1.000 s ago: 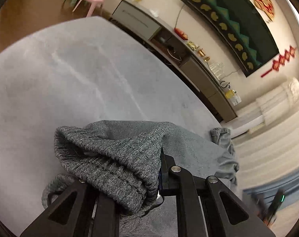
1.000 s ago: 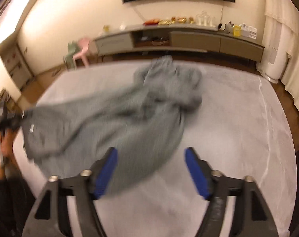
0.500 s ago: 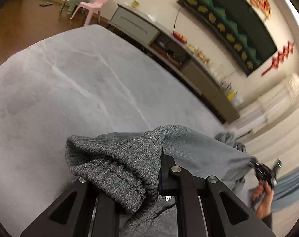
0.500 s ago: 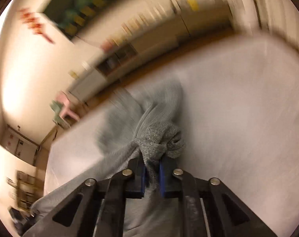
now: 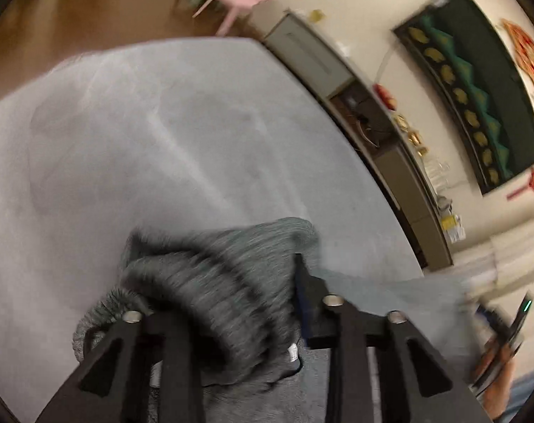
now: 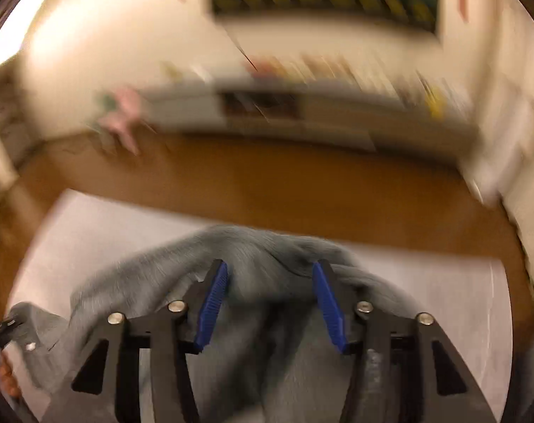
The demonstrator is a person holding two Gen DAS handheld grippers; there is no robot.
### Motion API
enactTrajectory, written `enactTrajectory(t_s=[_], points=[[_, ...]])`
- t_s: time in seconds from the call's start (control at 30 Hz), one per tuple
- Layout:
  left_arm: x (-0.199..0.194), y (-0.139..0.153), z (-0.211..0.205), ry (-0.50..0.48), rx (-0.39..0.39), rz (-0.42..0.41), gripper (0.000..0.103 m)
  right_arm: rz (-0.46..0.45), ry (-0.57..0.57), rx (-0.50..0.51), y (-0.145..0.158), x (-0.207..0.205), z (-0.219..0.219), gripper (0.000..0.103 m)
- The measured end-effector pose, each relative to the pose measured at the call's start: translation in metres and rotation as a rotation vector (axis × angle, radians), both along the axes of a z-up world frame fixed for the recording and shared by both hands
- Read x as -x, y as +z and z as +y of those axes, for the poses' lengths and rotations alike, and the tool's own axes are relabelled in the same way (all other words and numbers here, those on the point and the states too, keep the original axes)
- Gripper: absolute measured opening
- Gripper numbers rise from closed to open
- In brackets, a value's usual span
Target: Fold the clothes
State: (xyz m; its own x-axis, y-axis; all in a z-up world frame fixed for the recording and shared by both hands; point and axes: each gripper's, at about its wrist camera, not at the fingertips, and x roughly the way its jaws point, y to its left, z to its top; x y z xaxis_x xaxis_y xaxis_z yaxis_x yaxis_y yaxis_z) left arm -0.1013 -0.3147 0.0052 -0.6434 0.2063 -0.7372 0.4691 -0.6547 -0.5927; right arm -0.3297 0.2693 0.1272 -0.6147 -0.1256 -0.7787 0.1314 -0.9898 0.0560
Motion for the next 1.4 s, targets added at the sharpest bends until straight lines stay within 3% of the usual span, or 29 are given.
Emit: enactTrajectory(t_s=[0.03,0.1,0.17,0.3,0.47,0.57,0.63,0.67,0.7,0.77,0.83,0.9,0.97,1.0,1.07,1.1,1.13,1.17,1.2,1.27,1.4], points=[[-0.003,0.002,-0.001,-0.002,-0.015,0.011,0.038,-0.024,-0.021,0.014,-0.014,-0.004,0.004,0.054],[-0.008,0.016,0.006,-0.056,0.035,0.040,0.045,-0.011,-0.005,0.083,-0.026,-0.034,0.017,0.059],[-0.013,0.027,0.023,-0.130,0.136,0.043,0.048,-0.006,0.010,0.122,-0.038,-0.066,0.030,0.063],[-0.034,0.046,0.060,-0.245,0.350,0.046,0.057,-0.010,-0.064,0.062,-0.069,-0.112,0.064,0.065],[-0.043,0.039,0.062,-0.318,0.397,0.035,0.063,-0.042,-0.192,0.074,-0.106,-0.149,0.112,0.068],[-0.045,0.025,0.072,-0.386,0.454,0.003,0.064,-0.109,-0.178,0.144,-0.137,-0.150,0.121,0.068],[-0.043,0.020,0.082,-0.425,0.504,-0.018,0.058,-0.110,-0.154,0.183,-0.146,-0.147,0.123,0.063],[-0.041,0.018,0.088,-0.443,0.527,-0.029,0.032,-0.097,-0.146,0.191,-0.147,-0.144,0.124,0.032],[-0.036,0.015,0.089,-0.445,0.532,-0.044,0.015,-0.079,-0.145,0.174,-0.143,-0.138,0.124,0.019],[-0.027,0.009,0.091,-0.445,0.539,-0.070,0.014,-0.051,-0.126,0.126,-0.129,-0.128,0.122,0.016],[-0.021,0.019,0.084,-0.399,0.525,-0.045,0.011,0.023,-0.088,0.067,-0.099,-0.119,0.117,0.014],[-0.021,0.039,0.072,-0.330,0.474,0.048,0.010,0.110,-0.065,0.010,-0.067,-0.113,0.112,0.013],[-0.020,0.054,0.049,-0.233,0.364,0.129,0.010,0.234,-0.074,-0.035,-0.023,-0.099,0.109,0.013],[-0.019,0.056,0.030,-0.153,0.273,0.164,0.010,0.297,-0.087,-0.059,-0.005,-0.092,0.109,0.013],[-0.017,0.046,0.002,-0.045,0.132,0.178,0.010,0.381,-0.130,-0.102,0.013,-0.073,0.112,0.015],[-0.016,0.034,-0.010,0.004,0.060,0.164,0.011,0.348,-0.149,-0.103,0.006,-0.058,0.118,0.017],[-0.014,0.023,-0.022,0.048,-0.005,0.148,0.011,0.314,-0.169,-0.105,-0.001,-0.043,0.124,0.025],[-0.012,0.015,-0.026,0.069,-0.039,0.125,0.011,0.261,-0.181,-0.088,-0.011,-0.030,0.131,0.048],[-0.010,0.009,-0.027,0.076,-0.061,0.104,0.012,0.170,-0.178,-0.023,-0.028,-0.024,0.139,0.057],[-0.009,0.005,-0.025,0.073,-0.072,0.092,0.012,0.068,-0.197,0.078,-0.061,-0.035,0.151,0.061],[-0.006,0.026,-0.005,0.002,0.032,0.118,0.016,-0.044,-0.133,0.166,-0.125,-0.085,0.136,0.066]])
